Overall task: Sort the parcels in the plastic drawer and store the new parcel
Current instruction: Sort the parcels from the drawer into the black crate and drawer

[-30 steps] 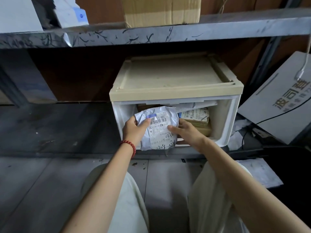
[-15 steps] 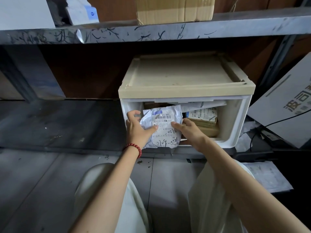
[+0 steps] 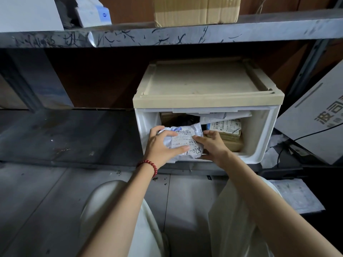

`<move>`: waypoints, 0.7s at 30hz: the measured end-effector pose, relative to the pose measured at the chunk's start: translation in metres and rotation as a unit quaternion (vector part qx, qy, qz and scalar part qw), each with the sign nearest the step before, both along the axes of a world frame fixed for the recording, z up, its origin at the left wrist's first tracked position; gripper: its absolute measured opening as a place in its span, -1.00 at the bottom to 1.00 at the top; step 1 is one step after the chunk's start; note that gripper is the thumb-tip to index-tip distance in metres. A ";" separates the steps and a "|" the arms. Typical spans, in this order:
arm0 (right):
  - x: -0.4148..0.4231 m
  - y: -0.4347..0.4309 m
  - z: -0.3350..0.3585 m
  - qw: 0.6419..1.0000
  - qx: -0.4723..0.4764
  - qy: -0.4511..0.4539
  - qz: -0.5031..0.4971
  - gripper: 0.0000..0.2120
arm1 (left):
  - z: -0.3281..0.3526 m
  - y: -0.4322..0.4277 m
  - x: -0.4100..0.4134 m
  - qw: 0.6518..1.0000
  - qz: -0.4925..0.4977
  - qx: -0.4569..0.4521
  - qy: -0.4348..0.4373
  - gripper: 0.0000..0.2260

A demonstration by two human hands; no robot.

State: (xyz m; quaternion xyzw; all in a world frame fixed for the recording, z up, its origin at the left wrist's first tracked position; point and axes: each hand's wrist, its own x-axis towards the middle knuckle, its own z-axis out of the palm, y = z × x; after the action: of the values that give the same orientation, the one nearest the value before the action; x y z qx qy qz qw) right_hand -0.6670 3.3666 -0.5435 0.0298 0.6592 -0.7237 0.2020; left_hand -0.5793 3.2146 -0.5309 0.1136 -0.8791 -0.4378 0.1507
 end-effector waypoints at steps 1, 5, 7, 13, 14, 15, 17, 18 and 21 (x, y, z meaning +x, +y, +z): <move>0.001 0.000 0.001 1.000 0.000 -0.006 0.001 -0.53 | 0.001 0.001 0.001 1.000 -0.013 -0.008 -0.009 -0.51; 0.003 0.002 0.004 1.000 0.012 -0.018 0.022 -0.52 | 0.002 0.003 0.003 0.995 -0.046 -0.055 -0.064 -0.34; 0.004 0.004 0.006 0.999 0.000 -0.033 0.026 -0.57 | 0.000 0.005 0.004 0.992 -0.067 -0.067 -0.079 -0.28; 0.006 0.003 0.010 0.997 -0.016 -0.044 0.063 -0.69 | -0.009 -0.001 -0.002 0.992 -0.051 -0.088 -0.071 -0.57; 0.007 0.003 0.010 0.996 -0.020 -0.047 0.072 -0.73 | -0.010 -0.002 -0.002 0.993 -0.045 -0.082 -0.066 -0.64; 0.007 0.003 0.010 0.995 -0.025 -0.050 0.079 -0.75 | -0.009 -0.002 -0.002 0.994 -0.040 -0.075 -0.063 -0.68; 0.006 0.004 0.009 0.994 -0.038 -0.048 0.095 -0.76 | -0.010 -0.003 -0.002 0.996 -0.031 -0.065 -0.054 -0.71; 0.005 0.005 0.007 0.993 -0.034 -0.041 0.102 -0.74 | -0.010 -0.003 -0.001 0.997 -0.026 -0.063 -0.047 -0.71; 0.004 0.007 0.003 0.994 0.030 -0.010 0.106 -0.58 | -0.011 -0.003 -0.002 0.998 -0.008 -0.062 -0.020 -0.74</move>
State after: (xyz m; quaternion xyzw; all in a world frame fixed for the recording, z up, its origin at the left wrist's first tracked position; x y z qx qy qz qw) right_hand -0.6630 3.3733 -0.5409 -0.0265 0.6782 -0.6775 0.2834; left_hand -0.5811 3.2119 -0.5415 0.1056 -0.9082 -0.3815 0.1362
